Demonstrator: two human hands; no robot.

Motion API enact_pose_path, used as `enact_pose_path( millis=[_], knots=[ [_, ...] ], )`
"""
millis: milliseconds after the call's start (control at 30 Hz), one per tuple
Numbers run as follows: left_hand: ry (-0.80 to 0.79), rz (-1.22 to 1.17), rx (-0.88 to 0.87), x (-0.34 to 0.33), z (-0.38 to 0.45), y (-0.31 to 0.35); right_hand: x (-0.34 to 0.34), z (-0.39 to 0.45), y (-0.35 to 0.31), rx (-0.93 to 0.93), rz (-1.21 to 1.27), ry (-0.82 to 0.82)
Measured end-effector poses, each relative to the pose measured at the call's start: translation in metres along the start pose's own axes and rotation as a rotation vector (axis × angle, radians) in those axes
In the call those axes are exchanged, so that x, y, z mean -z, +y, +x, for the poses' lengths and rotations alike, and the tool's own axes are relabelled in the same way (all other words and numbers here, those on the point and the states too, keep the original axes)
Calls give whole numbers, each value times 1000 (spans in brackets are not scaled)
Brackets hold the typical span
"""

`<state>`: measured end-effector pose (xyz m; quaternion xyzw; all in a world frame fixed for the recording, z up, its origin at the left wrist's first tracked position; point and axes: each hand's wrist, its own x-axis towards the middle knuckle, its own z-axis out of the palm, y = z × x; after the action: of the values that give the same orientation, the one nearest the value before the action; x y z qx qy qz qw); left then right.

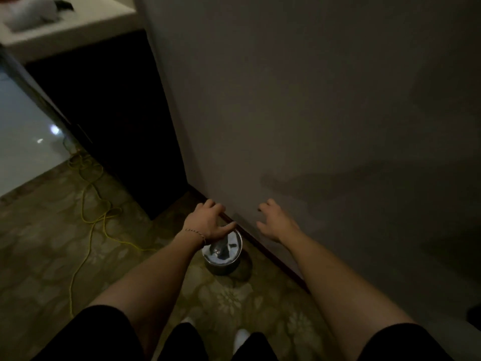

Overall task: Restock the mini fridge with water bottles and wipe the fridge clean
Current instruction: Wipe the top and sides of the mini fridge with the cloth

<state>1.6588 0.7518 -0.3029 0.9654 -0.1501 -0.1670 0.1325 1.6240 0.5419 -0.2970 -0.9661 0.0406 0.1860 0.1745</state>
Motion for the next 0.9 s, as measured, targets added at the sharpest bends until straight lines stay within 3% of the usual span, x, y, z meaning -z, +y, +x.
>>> enact_pose_path(
  millis=[167,367,633,900],
  knots=[
    [63,-11,-177,65,-28,71,73,-74,19,-92,-37,97],
    [44,15,-406,84,-81,143,103,-188,32,-251,-62,220],
    [-79,67,-703,36,-200,234,60,-389,53,-562,2,331],
    [-152,135,-1091,-34,-356,375,0,-632,116,-925,131,473]
  ],
)
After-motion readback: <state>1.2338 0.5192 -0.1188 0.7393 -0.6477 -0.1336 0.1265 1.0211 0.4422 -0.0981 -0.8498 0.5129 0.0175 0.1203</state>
